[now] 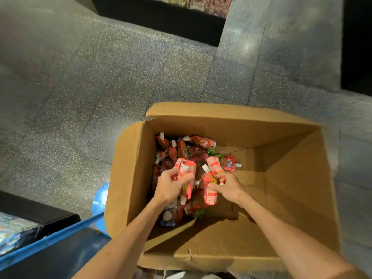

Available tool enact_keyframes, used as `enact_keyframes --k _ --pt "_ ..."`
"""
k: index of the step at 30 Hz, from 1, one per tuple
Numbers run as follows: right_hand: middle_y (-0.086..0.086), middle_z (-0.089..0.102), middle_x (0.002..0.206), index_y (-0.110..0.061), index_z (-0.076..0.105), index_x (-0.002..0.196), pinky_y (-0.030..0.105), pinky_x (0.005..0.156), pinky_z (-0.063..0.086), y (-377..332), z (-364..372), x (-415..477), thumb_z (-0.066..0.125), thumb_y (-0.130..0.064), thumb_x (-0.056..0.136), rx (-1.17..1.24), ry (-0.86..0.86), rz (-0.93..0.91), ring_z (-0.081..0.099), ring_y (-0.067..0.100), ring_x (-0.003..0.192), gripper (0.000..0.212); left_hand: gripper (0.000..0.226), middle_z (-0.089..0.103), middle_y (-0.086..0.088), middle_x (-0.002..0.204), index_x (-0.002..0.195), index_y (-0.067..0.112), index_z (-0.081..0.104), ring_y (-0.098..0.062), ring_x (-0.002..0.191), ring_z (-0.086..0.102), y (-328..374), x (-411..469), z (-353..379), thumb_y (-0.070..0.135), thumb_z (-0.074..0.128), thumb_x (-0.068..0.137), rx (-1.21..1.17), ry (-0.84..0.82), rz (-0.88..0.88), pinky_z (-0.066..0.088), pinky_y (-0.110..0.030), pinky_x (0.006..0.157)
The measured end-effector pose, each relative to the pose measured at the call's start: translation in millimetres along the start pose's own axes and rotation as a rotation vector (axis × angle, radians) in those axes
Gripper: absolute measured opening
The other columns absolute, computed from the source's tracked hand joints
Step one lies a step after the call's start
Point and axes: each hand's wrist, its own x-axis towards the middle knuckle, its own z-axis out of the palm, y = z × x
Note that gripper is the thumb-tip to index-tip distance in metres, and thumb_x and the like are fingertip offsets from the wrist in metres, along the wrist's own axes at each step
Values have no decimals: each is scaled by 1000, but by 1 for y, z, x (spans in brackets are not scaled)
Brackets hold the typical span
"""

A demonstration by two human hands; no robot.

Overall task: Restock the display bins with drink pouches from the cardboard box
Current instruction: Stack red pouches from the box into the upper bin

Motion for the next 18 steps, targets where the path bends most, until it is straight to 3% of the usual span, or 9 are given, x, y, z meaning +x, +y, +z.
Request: enact_keyframes --k 2,3,6,8,10,12,15,18 --pt "-4 62 126 -26 62 123 43 94 54 -17 -20 -33 82 -50 73 64 0 -15 61 19 110 59 40 72 -19 87 88 7 74 -30 80 69 16 -18 -3 47 72 85 -138 24 -24 54 -51 81" --pt "-3 61 125 -22 60 127 41 91 55 -23 -28 -44 82 -44 76 112 -1 -28 62 20 109 60 43 72 -20 89 90 6 74 -33 81 69 21 -25 -4 49 69 88 -181 35 -28 55 -48 77" --pt "1 56 126 -6 54 136 27 88 50 -38 -46 -71 80 -25 83 207 -29 -110 56 16 109 62 46 72 -6 82 92 14 76 -15 66 61 43 -55 -6 57 61 88 -273 68 -62 45 -22 52" --pt "0 56 127 -6 54 136 32 97 48 -48 -55 -89 81 -27 81 258 -52 -172 56 16 112 64 57 69 -7 83 98 15 77 -14 61 51 52 -72 -7 67 60 84 -384 90 -93 36 -20 43" --pt "-2 64 118 -12 65 118 38 96 53 -59 -65 -110 83 -23 79 293 -84 -246 63 15 103 43 64 73 -10 105 111 11 73 -19 78 63 67 -94 -7 68 55 88 -544 49 -59 48 -22 52" --pt "3 70 102 -18 68 92 45 89 58 -68 -74 -128 82 -13 80 346 -125 -333 68 15 88 19 58 71 -9 105 109 11 71 -19 89 69 88 -119 -5 60 42 98 -727 47 21 55 -26 67" --pt "14 73 104 -5 70 104 42 81 61 -88 -88 -170 77 -4 83 439 -224 -470 72 23 89 23 58 70 -6 82 83 19 74 -13 67 69 117 -173 -6 51 30 105 -894 26 184 55 -21 57" --pt "10 75 97 -5 69 109 36 76 61 -106 -101 -223 75 -2 84 453 -295 -626 73 22 88 26 49 74 -5 88 97 24 73 -20 78 72 139 -234 -9 67 49 92 -906 87 290 59 -35 74"
